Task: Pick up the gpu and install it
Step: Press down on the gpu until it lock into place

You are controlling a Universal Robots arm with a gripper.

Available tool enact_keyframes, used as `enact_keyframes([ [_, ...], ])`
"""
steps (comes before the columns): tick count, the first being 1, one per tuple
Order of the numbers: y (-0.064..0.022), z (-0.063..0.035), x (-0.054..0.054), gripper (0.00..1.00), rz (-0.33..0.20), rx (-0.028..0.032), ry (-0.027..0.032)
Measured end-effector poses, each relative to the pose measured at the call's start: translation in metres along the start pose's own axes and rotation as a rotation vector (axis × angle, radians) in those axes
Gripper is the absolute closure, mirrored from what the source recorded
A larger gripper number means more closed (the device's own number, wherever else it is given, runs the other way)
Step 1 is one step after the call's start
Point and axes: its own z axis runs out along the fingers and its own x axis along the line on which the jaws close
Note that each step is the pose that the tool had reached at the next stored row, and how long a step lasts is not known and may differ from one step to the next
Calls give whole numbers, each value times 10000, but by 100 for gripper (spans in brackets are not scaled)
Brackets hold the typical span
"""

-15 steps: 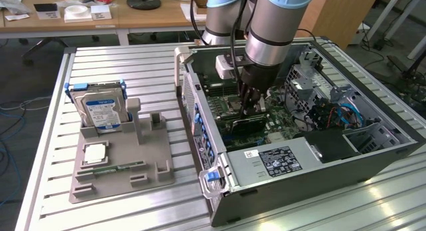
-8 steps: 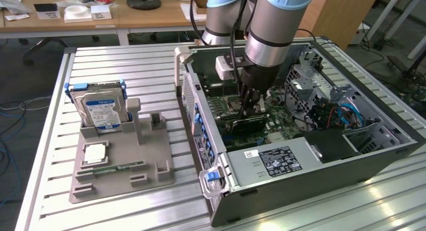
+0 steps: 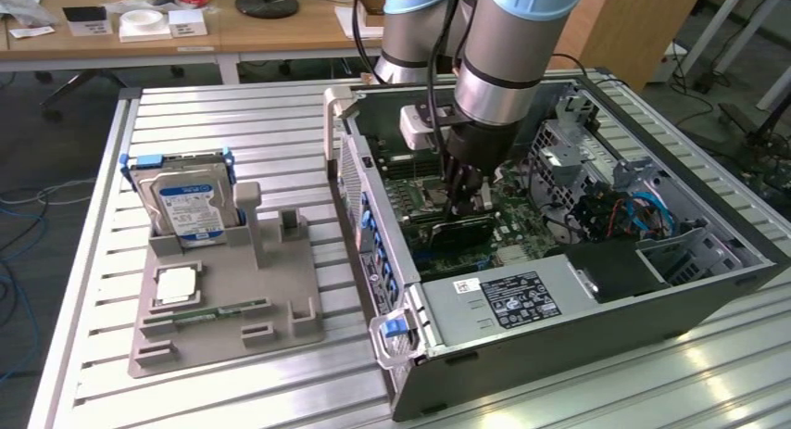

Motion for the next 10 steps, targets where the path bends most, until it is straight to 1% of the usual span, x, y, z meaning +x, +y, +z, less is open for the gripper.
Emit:
enact_keyframes([
  [10,2,20,1,89,0,0,-1],
])
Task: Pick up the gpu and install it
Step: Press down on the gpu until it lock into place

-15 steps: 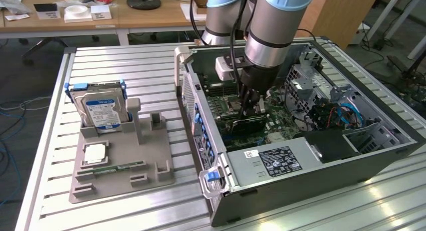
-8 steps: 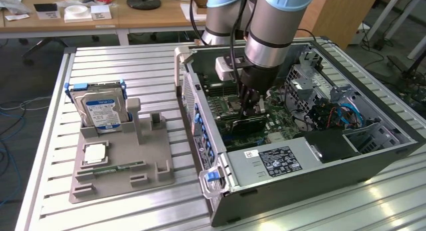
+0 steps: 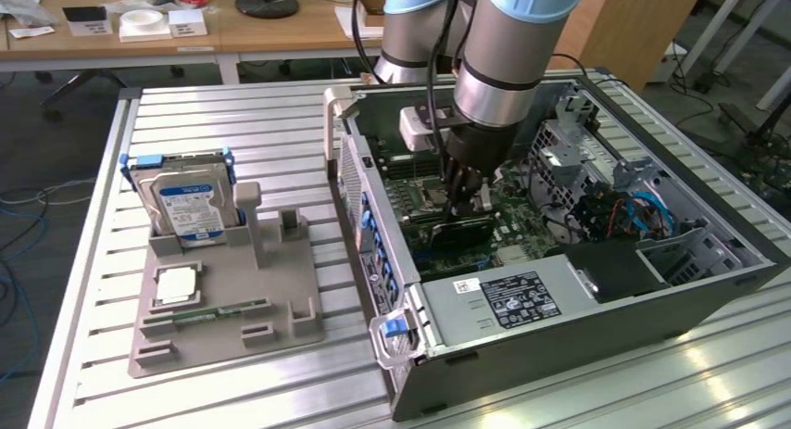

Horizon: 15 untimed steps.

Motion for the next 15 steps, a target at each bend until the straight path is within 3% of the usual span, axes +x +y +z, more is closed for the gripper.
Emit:
enact_keyframes([
  [15,14,21,4,89,-2,-2,6],
])
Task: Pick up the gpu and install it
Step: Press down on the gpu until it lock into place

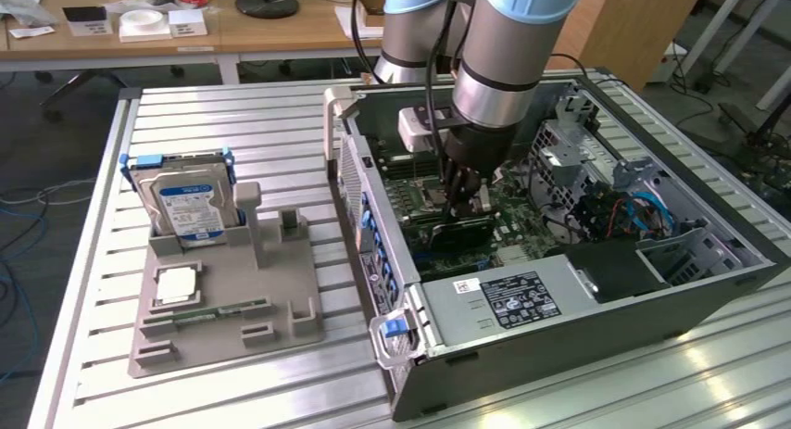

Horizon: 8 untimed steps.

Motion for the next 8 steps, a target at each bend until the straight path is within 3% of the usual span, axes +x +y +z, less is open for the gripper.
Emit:
enact_keyframes([
  [4,2,-2,-3,89,3,8,-19],
  [5,2,-82,-5,89,3,5,-10],
  [8,1,-140,-7,89,2,4,-7],
])
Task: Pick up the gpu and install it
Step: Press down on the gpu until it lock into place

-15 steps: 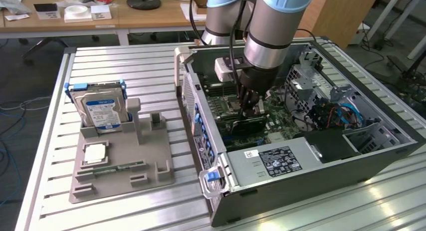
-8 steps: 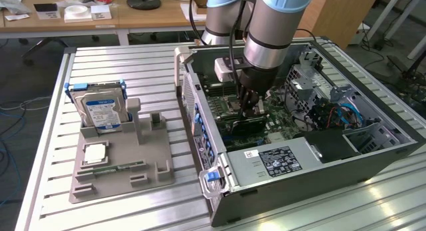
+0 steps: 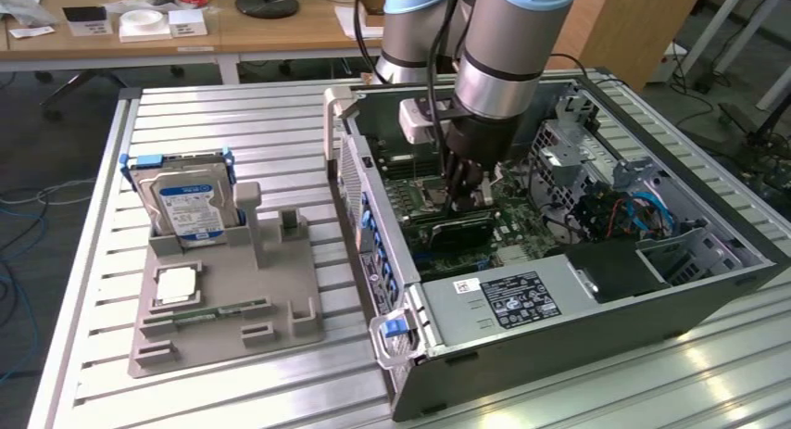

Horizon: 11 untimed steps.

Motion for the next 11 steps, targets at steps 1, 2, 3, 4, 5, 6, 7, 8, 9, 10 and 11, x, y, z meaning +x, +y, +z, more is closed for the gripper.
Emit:
enact_keyframes([
  [1,0,-21,-1,89,1,-1,0],
  [2,0,-41,-2,89,0,0,0],
  [3,0,-63,-3,89,0,-1,1],
  [4,0,-86,-4,89,0,-1,1],
  [5,0,-113,-5,89,0,0,0],
  [6,-1,-139,-6,89,0,-1,1],
  [7,-1,-164,-7,89,0,-1,2],
  [8,-1,-187,-8,89,0,-1,1],
  [9,-1,-209,-9,89,0,0,0],
  [10,-1,-231,-10,89,0,-1,1],
  [11,-1,-248,-11,89,0,0,1],
])
